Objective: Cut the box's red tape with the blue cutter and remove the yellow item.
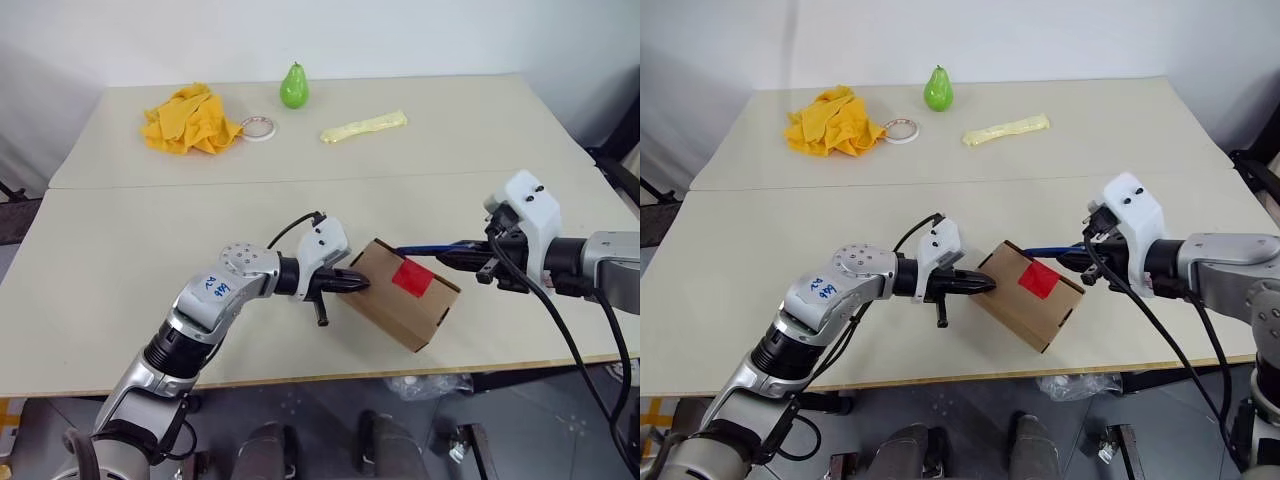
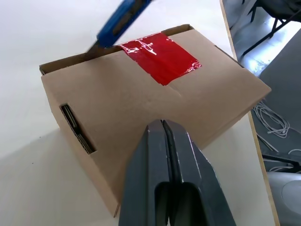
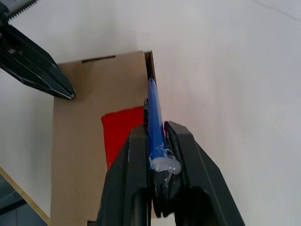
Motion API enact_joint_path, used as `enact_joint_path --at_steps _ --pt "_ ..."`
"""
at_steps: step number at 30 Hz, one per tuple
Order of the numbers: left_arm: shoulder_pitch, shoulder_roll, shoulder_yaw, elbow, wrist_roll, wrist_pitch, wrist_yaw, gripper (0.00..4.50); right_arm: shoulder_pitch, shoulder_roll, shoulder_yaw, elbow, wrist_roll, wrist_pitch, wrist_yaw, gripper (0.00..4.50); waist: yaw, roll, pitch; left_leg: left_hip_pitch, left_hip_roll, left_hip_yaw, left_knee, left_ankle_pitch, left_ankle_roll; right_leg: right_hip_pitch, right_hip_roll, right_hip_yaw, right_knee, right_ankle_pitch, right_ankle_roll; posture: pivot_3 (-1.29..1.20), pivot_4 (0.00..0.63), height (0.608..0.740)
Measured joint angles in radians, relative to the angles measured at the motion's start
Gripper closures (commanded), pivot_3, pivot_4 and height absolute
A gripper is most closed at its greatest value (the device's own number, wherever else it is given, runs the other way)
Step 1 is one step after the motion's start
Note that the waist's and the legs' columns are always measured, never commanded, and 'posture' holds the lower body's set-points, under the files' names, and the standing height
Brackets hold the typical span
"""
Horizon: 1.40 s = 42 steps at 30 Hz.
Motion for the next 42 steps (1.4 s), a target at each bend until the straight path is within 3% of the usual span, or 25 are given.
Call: enact_joint_path --at_steps 10,25,32,42 --pt "-0.016 -0.021 -0.029 0.0 0.026 0.003 -0.011 4.5 0.028 -0.057 0.002 -0.001 0.001 -0.016 0.017 4.33 0.001 0.0 0.0 0.0 0.0 0.0 0.0 0.0 0.0 0.0 0.0 0.0 0.0 0.0 0.0 0.0 0.15 0.74" --pt "-0.204 -0.048 -0.156 -0.017 0.09 0.25 0.044 4.5 -0.057 -0.114 0.083 0.006 -0.006 0.051 0.018 4.33 0.011 -0.001 0.0 0.0 0.0 -0.001 0.002 0.0 0.001 0.001 -0.001 0.0 -0.001 0.0 0.0 0.0 0.15 0.74" --pt "-0.261 -0.044 -0.281 -0.049 0.192 0.239 0.057 4.5 -0.103 -0.141 0.141 0.036 0.004 0.063 0.013 4.33 0.025 -0.003 -0.003 0.003 0.0 -0.002 0.004 -0.001 0.002 0.005 -0.001 0.0 -0.004 0.0 0.0 0.0 0.15 0.74" --pt "-0.269 -0.071 -0.304 -0.047 0.232 0.248 0.062 4.5 -0.115 -0.257 0.177 0.078 0.114 0.049 0.0 4.33 0.028 -0.003 -0.003 0.003 0.002 -0.007 0.009 -0.004 0.007 0.014 -0.003 -0.006 -0.01 0.002 0.002 0.0 0.15 0.74"
